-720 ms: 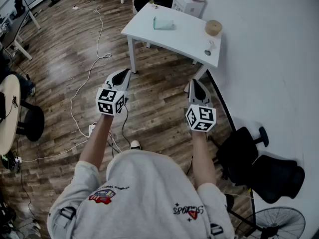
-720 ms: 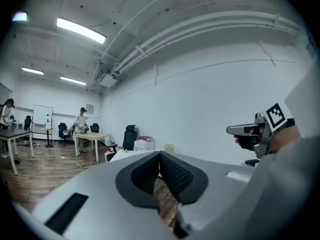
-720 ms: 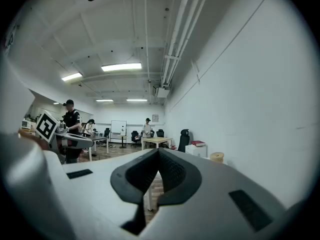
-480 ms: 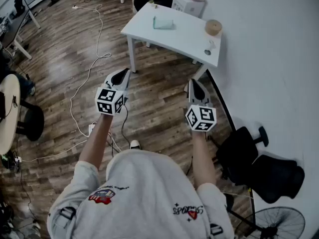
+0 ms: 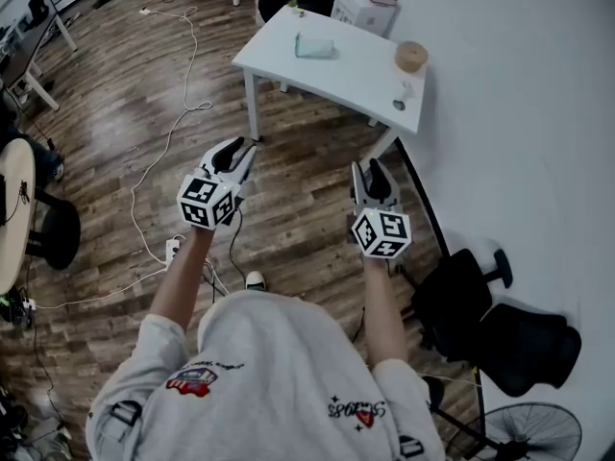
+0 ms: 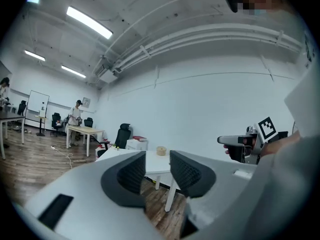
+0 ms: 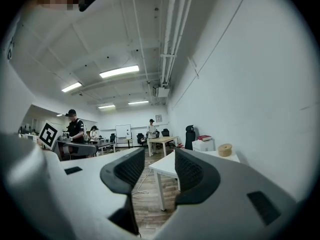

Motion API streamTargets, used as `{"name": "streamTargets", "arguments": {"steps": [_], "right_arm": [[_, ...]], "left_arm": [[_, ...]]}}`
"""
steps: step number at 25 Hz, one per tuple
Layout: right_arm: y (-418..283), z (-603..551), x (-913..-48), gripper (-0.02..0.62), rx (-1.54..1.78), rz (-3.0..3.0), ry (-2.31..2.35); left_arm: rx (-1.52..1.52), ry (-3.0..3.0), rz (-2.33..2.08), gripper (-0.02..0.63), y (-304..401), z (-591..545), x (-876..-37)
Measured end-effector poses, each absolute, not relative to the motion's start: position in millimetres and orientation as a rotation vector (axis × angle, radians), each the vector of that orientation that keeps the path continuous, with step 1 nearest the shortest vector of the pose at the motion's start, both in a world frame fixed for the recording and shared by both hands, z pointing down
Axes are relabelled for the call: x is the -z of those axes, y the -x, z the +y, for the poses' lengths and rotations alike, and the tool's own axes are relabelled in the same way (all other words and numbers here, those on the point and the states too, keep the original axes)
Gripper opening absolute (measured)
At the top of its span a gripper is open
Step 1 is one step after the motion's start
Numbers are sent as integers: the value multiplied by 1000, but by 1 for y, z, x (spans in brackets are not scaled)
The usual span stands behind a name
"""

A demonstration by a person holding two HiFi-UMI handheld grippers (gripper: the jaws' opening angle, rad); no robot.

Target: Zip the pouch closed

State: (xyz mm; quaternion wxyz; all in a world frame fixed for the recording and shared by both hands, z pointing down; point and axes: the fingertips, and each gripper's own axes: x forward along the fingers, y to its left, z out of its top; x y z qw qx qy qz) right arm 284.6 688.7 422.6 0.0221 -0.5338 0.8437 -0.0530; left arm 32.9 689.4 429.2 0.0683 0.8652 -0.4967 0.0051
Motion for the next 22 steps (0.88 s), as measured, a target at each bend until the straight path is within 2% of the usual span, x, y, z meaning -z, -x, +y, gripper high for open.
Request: {"name": "streamTargets", "arguments": {"steps": [2,5,22], "right_arm": [[-282,685,-426,255,179,2605,1660],[-276,682,-429,319,162,2592,1692],[-209,653,-447,317,192,2528,1773]], "left_arm": [[-6,-2601,-1509,246,-31,686,-432],[30,-2598,-1553,330,-20,685,-435],[-4,-2560,-1426,342,50,658,-474]]}}
